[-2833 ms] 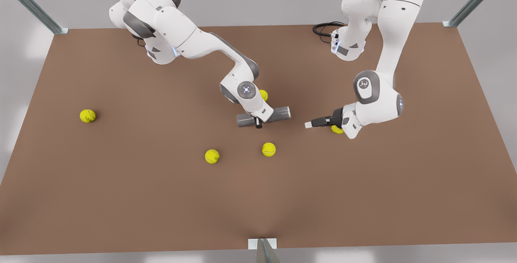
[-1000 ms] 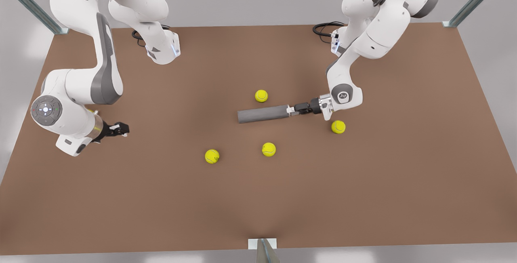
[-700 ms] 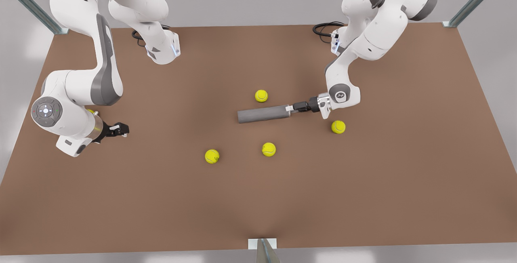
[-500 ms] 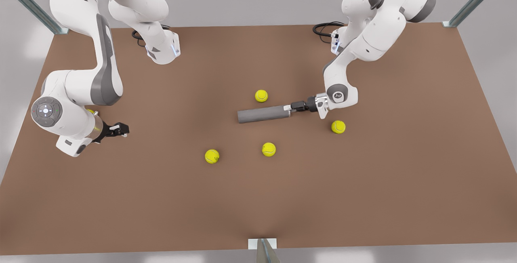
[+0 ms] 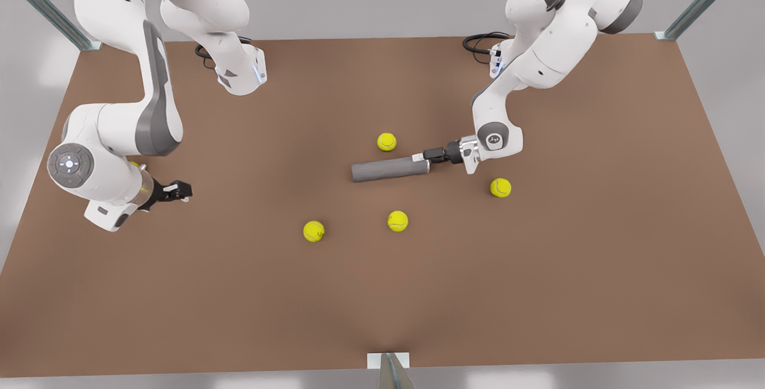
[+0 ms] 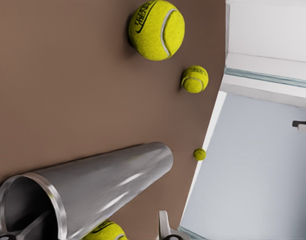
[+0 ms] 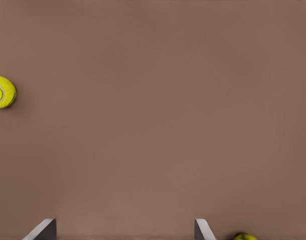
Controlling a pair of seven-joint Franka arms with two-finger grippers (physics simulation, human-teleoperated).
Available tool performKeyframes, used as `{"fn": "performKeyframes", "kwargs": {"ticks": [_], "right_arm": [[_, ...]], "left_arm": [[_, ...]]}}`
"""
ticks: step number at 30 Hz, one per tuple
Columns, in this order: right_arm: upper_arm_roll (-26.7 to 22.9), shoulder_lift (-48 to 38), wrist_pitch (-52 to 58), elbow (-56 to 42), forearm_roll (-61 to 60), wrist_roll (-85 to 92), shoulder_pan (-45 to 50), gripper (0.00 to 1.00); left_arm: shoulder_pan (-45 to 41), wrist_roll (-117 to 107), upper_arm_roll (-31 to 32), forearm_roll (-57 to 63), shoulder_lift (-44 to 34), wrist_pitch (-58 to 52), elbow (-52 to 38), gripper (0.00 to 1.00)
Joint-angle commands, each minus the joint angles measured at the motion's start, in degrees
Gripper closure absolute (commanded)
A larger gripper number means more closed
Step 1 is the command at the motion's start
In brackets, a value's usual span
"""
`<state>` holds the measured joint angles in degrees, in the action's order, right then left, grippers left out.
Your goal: Put the tennis tube upright
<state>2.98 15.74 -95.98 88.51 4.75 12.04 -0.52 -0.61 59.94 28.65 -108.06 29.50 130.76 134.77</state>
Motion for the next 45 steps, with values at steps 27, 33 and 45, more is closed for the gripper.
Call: {"fn": "performKeyframes", "kwargs": {"ticks": [27, 33, 45], "right_arm": [[-0.08, 0.79, -1.32, 0.09, -1.23, 0.18, 0.08, 0.00], [-0.08, 0.79, -1.32, 0.09, -1.23, 0.18, 0.00, 0.00], [-0.08, 0.88, -1.23, 0.09, -1.23, 0.18, -0.09, 0.00]], "left_arm": [[2.90, -0.70, 1.23, -4.35, -0.06, -6.31, -1.18, 0.79], [2.90, -1.50, 2.11, -6.29, -0.14, -5.25, -1.18, 0.79], [9.75, -14.33, 8.62, -5.32, -4.19, -5.25, -2.67, 0.79]]}}
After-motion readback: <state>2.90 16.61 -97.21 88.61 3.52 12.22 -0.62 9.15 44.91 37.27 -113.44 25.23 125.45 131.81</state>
